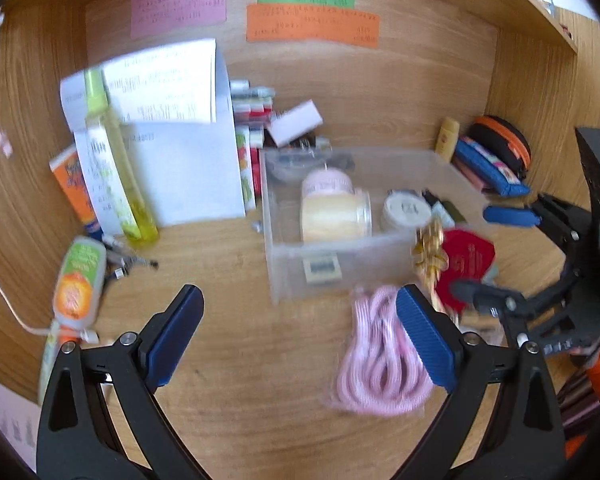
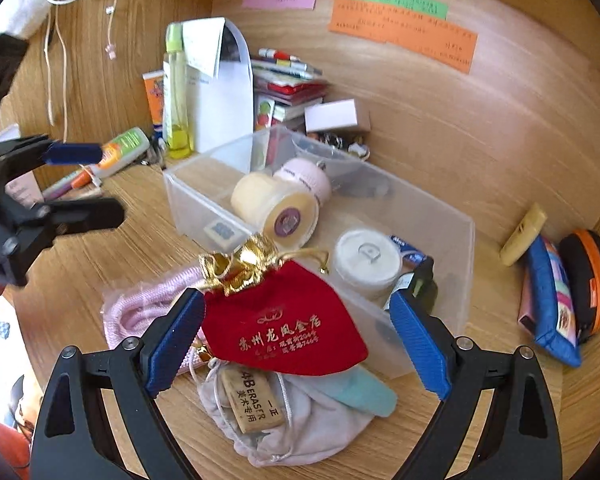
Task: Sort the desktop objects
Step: 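Move both tools back toward the red velvet pouch and pink rope bag, then grasp the red velvet pouch with the right tool and lift it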
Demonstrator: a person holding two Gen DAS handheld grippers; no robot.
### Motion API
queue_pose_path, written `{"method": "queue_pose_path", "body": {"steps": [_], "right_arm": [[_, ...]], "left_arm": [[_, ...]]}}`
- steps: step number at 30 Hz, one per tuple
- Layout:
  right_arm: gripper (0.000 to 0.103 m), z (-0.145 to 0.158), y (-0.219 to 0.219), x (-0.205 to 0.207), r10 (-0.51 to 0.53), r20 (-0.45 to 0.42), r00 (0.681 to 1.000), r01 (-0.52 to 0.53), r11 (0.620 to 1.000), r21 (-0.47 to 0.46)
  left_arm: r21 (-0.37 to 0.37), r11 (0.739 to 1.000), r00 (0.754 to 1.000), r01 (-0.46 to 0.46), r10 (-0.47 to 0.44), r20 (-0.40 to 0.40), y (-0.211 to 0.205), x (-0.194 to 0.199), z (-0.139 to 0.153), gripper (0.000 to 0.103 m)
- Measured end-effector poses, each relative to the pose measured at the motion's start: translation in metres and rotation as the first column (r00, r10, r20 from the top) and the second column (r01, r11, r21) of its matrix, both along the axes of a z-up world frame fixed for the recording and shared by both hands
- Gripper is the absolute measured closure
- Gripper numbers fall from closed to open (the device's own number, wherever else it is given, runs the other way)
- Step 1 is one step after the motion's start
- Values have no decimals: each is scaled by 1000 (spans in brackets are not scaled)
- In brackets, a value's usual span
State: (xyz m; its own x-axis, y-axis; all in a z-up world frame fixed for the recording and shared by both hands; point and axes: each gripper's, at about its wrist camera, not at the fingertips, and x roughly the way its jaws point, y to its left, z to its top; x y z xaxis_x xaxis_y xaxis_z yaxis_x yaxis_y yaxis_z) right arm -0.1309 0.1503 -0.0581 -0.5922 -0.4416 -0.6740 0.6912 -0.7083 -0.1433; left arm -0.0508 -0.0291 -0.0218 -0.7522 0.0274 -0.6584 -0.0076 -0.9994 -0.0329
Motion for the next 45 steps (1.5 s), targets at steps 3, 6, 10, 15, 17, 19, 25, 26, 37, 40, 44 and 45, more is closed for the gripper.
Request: {"method": "queue_pose_path", "body": {"steps": [3, 6, 10, 15, 17, 19, 25, 26, 37, 40, 44, 45], "right_arm": [[10, -7, -3, 0, 1, 10, 1000, -1, 1000, 18], [7, -9, -10, 4, 1, -24, 1000, 0, 999, 51], [5, -12, -18, 8, 6, -49, 999, -3, 997, 78], [9, -16, -19, 9, 38, 7, 999, -38, 998, 56], [13, -18, -20, 4, 28, 21, 999, -29, 998, 59], [32, -22, -22, -2, 23, 62, 998, -26, 998, 52], [67, -29, -20, -13, 58, 157, 986, -59, 998, 5], [76, -28, -19, -14, 57, 164, 985, -57, 998, -4], [91, 7, 8, -6, 35, 99, 994, -24, 994, -102], [94, 17, 19, -6, 26, 86, 996, -15, 992, -128], [94, 28, 34, -7, 10, 61, 998, 0, 986, -164], [94, 31, 38, -6, 6, 53, 999, 3, 985, -174]], "left_arm": [[-7, 1000, 999, 11, -11, 39, 3, 7, -15, 5], [-10, 1000, 998, 15, -14, 67, 5, 14, -26, 5], [23, 999, 996, 25, -27, 85, 6, 19, -33, 5], [36, 998, 996, 42, -45, 83, 8, 21, -35, 5], [39, 998, 995, 47, -50, 87, 9, 20, -37, 5], [42, 998, 994, 53, -57, 95, 10, 19, -39, 5], [44, 996, 991, 82, -86, 106, 18, 20, -41, 5], [43, 995, 990, 89, -93, 107, 20, 20, -41, 5], [19, 987, 972, 159, -160, 172, 49, -3, -59, 5], [29, 984, 964, 175, -177, 199, 54, -12, -63, 5], [11, 984, 957, 180, -177, 228, 61, -21, -68, 5], [0, 984, 957, 177, -173, 235, 63, -24, -71, 5]]}}
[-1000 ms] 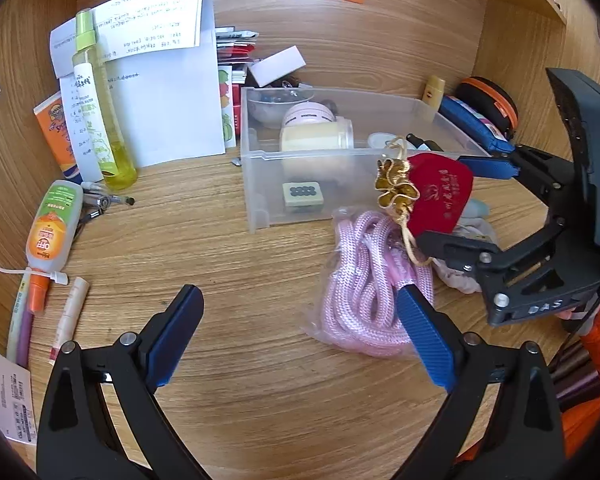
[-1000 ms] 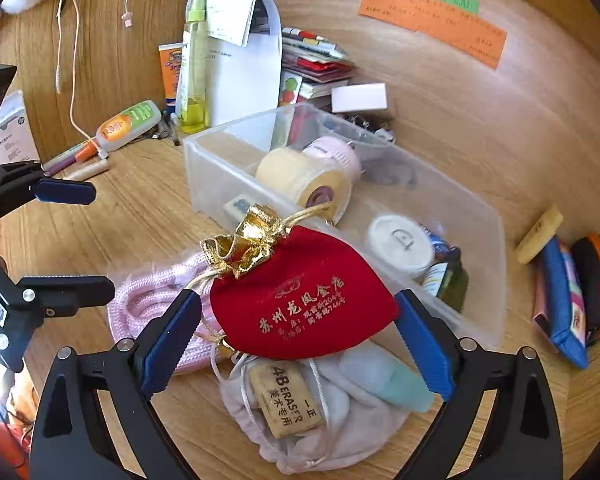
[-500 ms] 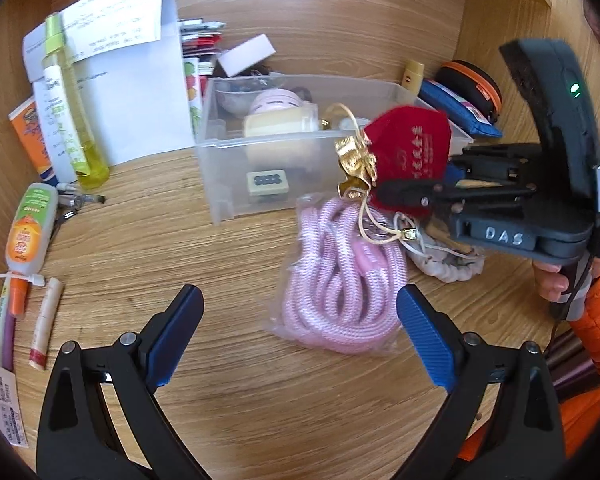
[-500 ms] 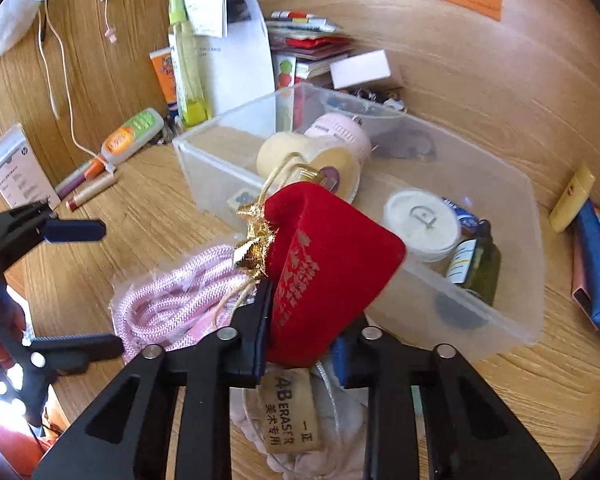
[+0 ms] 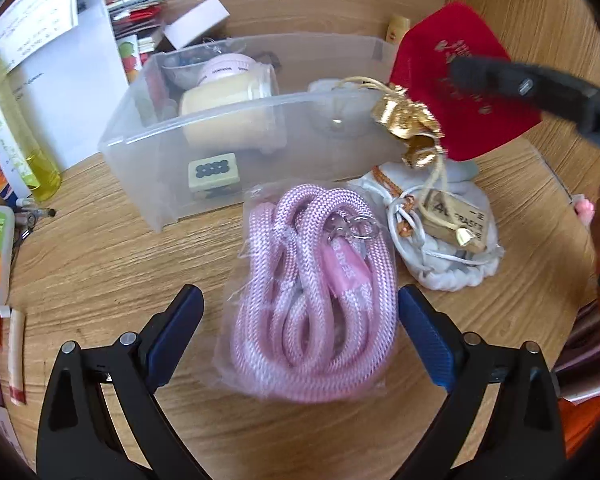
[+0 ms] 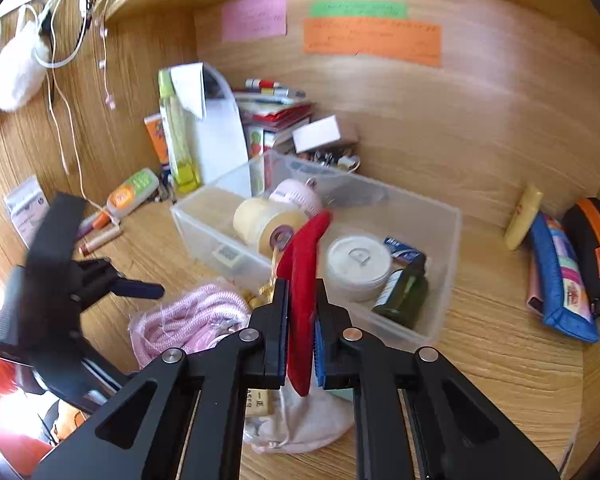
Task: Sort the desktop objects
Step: 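Grasp the red velvet pouch with the right tool and lift it, then grasp the bagged pink rope with the left tool while the right tool holds the pouch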
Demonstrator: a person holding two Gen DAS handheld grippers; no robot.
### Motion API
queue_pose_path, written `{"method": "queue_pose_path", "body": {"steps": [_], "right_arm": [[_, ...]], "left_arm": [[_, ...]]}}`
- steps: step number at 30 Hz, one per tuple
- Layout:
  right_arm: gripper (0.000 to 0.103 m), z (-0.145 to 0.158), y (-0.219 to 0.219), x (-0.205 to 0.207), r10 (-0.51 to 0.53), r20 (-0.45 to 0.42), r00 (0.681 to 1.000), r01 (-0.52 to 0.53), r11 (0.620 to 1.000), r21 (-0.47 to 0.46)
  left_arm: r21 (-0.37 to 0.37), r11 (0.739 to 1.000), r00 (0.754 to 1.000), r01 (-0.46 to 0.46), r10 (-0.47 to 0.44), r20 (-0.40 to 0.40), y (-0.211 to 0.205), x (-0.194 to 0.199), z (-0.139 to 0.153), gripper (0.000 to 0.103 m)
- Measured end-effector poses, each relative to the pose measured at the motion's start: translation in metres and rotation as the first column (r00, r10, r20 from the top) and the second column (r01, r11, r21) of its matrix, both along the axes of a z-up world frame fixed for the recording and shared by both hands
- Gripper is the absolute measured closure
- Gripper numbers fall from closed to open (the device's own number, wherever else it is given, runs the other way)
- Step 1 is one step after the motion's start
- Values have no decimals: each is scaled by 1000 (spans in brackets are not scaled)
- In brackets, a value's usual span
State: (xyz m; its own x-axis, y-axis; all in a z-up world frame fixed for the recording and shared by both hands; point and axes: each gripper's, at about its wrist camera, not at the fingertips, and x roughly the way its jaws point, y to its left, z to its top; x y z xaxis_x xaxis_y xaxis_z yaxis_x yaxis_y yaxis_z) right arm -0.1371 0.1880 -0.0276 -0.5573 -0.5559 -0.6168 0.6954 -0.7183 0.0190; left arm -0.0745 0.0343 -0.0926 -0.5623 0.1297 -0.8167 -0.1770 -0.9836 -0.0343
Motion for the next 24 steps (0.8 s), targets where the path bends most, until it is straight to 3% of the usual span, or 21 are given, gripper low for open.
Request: {"method": "queue_pose_path", "body": {"steps": [10, 17, 19, 21, 24], "right_arm": [[96, 6, 11, -5, 25, -11, 1000, -25, 999, -40], [95, -20, 2, -11, 81, 107, 991, -80, 997, -13], [94, -29, -1, -14, 95, 139, 986, -95, 995, -2], [83, -37, -7, -17, 89, 153, 984, -94, 995, 23], [80, -45, -15, -22, 111, 178, 978, -117, 993, 22]], "left_arm": [[-21, 998, 999, -51, 51, 14, 8, -17, -9, 7], [-22, 998, 998, -56, 56, -25, 13, -11, -6, 32], [-11, 998, 998, -60, 60, -31, 9, -11, -7, 35], [3, 998, 997, -64, 64, -40, 5, -9, -7, 41], [27, 997, 996, -71, 72, -48, 4, -8, -7, 45]]}}
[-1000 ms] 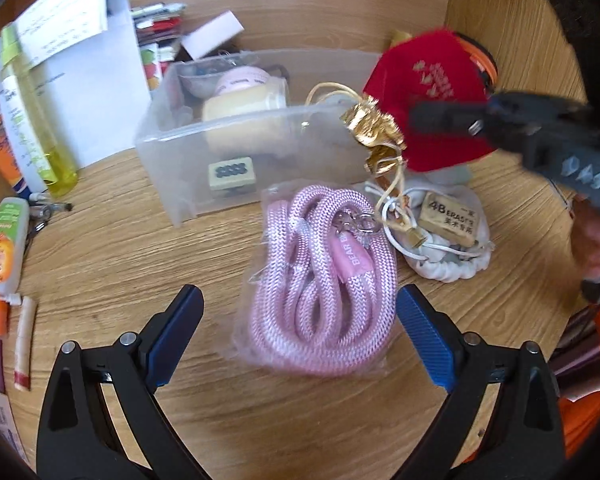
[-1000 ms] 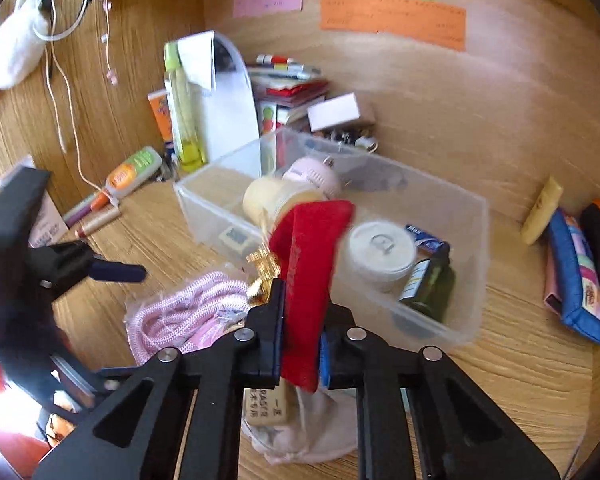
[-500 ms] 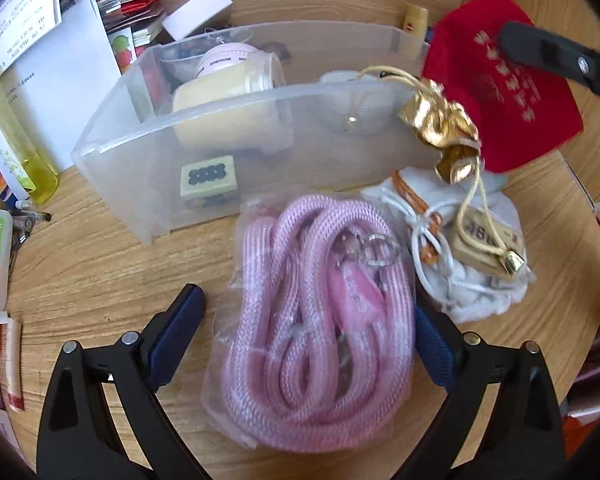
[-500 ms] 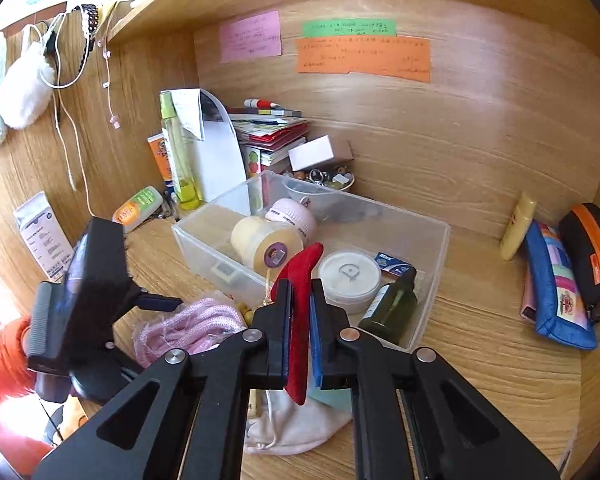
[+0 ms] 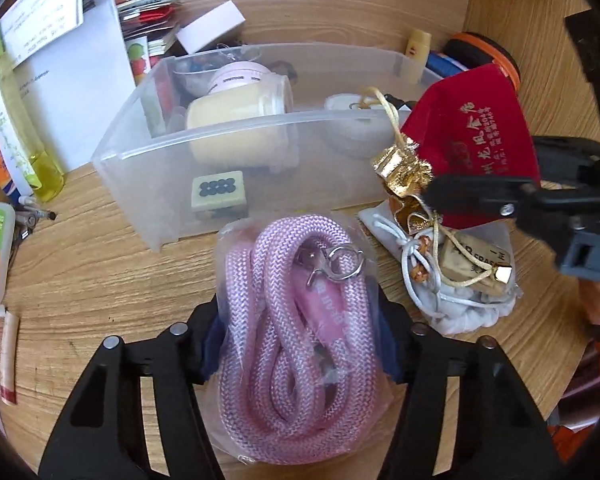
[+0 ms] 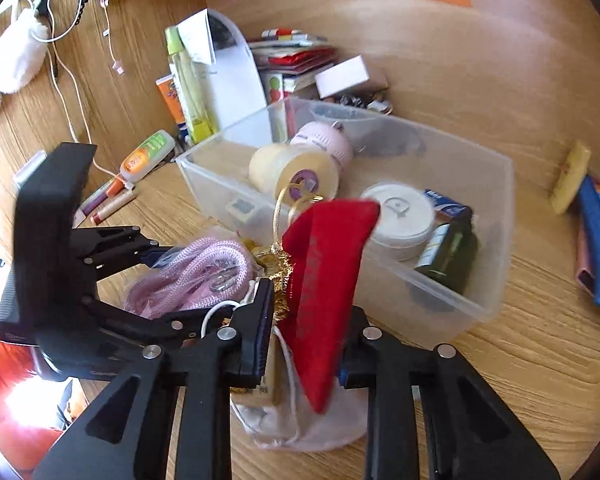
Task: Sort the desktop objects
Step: 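Grasp the bagged pink rope with the left tool while the right tool holds the pouch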
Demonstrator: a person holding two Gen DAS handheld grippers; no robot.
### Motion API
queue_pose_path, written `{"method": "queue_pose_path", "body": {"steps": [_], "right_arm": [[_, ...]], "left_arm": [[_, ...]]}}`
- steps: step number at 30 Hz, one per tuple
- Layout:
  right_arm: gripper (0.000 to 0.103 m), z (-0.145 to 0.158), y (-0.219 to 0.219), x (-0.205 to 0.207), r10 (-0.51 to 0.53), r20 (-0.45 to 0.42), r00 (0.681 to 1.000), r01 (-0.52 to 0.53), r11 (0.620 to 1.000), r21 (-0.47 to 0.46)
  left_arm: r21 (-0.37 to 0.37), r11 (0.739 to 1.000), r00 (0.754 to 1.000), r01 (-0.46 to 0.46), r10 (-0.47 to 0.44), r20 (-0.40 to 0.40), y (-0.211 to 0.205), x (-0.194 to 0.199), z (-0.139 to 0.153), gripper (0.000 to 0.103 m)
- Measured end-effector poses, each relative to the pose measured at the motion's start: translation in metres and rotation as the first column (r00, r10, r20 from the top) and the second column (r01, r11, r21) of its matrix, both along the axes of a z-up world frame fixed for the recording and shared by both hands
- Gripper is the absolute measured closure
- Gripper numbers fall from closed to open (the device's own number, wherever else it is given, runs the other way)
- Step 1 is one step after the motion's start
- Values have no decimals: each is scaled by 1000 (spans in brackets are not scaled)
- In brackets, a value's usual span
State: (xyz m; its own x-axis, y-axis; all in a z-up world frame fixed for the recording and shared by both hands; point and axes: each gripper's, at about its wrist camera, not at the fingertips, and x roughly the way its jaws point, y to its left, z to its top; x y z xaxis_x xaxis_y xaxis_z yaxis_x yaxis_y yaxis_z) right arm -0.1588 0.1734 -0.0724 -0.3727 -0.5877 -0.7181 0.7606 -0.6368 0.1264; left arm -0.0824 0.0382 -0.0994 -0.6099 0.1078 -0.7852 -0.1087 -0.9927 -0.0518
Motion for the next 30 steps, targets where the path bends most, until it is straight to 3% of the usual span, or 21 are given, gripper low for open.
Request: {"method": "queue_pose_path", "body": {"steps": [1, 3, 11, 18, 30], "right_arm": [[81, -1, -2, -1, 4, 0, 1000, -4, 1000, -3], [94, -2, -5, 0, 5, -21, 1000, -5, 1000, 2], [94, 18, 4, 7, -28, -62, 998, 24, 997, -69], [94, 51, 12, 14, -51, -139, 989, 35, 992, -120], [94, 83, 24, -13, -180, -218, 959, 143, 974, -175]], "left_arm": [[1, 1000, 1000, -5, 5, -10, -1, 3, 0, 46], [-2, 1000, 999, -19, 18, -33, -3, 0, 3, 48], [61, 995, 992, -75, 81, -98, -22, 19, 19, 49], [76, 993, 973, -90, 103, -205, -29, 31, 58, 49], [120, 989, 939, -84, 119, -323, -41, 7, 117, 48]]}}
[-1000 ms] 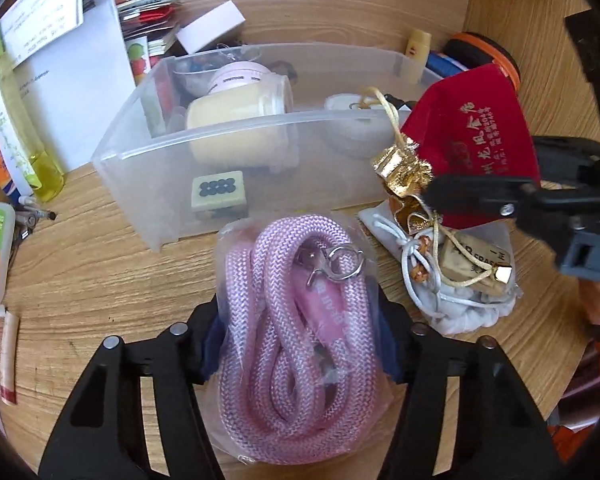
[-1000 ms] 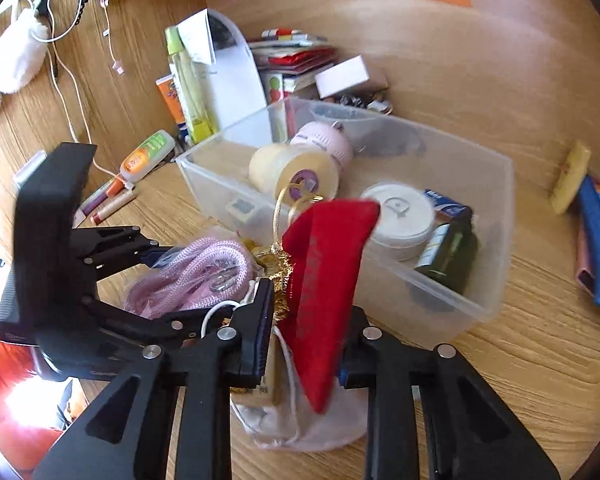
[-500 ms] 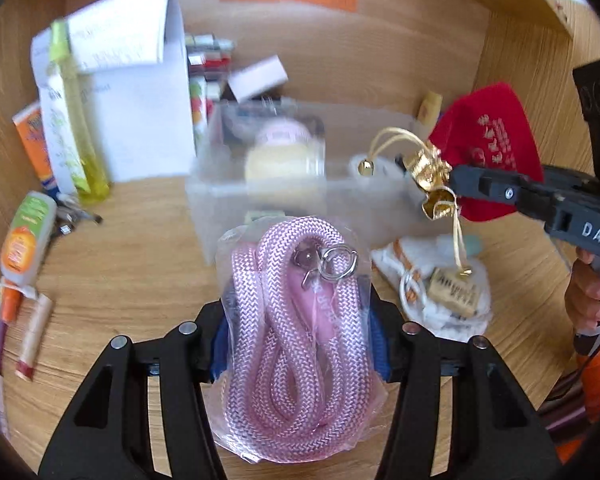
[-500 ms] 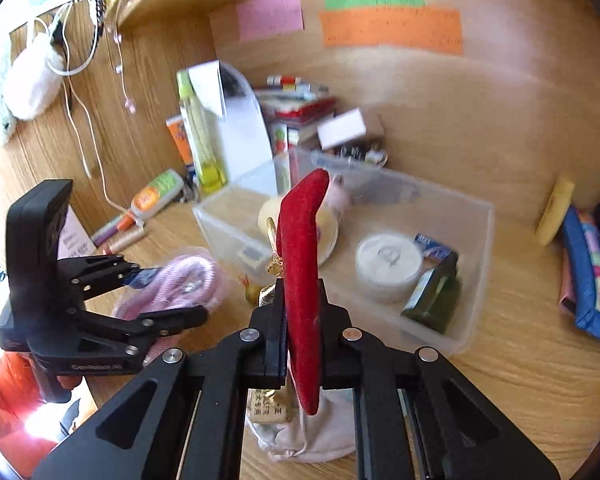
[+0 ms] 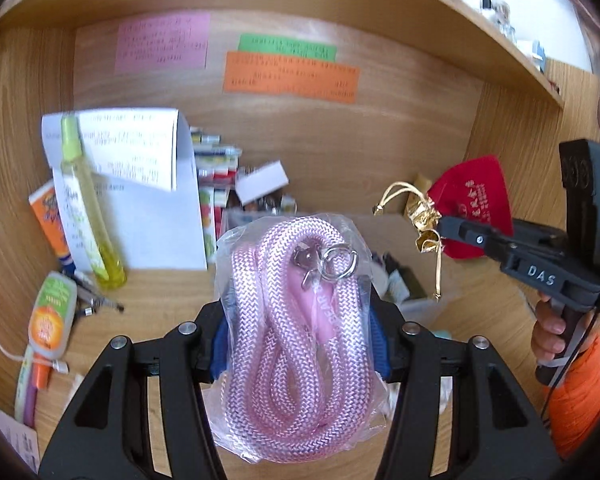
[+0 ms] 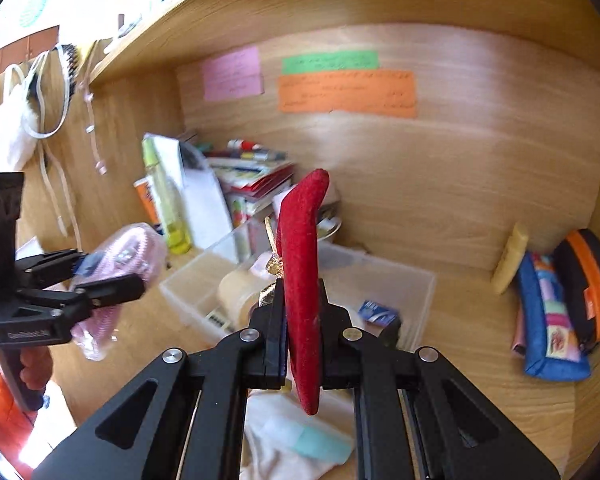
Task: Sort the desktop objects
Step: 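Grasp the bagged pink rope with the left tool while the right tool holds the pouch, then carry the pink rope and red pouch into the clear box and open both tools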
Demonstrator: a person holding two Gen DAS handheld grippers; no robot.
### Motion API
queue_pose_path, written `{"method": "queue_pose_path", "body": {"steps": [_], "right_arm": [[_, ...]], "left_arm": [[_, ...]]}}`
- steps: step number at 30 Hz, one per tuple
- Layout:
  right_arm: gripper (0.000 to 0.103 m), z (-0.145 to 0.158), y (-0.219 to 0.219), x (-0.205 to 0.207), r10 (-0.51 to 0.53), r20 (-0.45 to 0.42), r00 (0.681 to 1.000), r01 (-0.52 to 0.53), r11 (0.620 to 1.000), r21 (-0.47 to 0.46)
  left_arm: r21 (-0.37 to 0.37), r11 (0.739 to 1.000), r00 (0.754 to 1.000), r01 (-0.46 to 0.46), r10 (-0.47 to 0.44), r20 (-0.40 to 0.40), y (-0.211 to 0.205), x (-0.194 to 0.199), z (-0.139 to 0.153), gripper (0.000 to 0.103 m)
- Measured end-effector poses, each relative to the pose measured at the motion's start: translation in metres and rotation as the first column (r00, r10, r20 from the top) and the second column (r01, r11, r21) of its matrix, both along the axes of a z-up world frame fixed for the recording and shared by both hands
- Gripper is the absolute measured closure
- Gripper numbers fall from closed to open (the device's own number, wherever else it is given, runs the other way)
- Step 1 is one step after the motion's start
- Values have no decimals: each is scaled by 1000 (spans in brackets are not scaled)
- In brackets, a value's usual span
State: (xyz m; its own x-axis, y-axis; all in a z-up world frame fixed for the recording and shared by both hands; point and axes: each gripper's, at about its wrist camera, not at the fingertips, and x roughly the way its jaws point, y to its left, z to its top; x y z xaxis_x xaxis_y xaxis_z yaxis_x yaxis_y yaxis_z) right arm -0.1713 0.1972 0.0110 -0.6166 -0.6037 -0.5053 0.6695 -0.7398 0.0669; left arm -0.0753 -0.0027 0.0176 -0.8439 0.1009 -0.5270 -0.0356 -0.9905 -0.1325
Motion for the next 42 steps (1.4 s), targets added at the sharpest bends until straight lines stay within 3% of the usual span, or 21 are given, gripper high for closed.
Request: {"method": "queue_pose_path", "body": {"steps": [14, 22, 35, 42], "right_arm": [[94, -4, -4, -48, -63, 31, 998, 63, 998, -3], [94, -34, -1, -72, -73, 125, 989, 75, 997, -4], [94, -66, -6, -87, -121, 157, 980, 103, 988, 120], [92, -75, -7, -89, -110, 182, 977, 87, 988, 131]], "left_arm": [[30, 998, 998, 59, -60, 13, 24, -67, 15, 48], [136, 987, 986, 89, -106, 126, 35, -120, -7, 48], [78, 994, 973, 75, -90, 212, 53, -162, -53, 48], [137, 988, 963, 67, -100, 251, 42, -166, -65, 46]]}}
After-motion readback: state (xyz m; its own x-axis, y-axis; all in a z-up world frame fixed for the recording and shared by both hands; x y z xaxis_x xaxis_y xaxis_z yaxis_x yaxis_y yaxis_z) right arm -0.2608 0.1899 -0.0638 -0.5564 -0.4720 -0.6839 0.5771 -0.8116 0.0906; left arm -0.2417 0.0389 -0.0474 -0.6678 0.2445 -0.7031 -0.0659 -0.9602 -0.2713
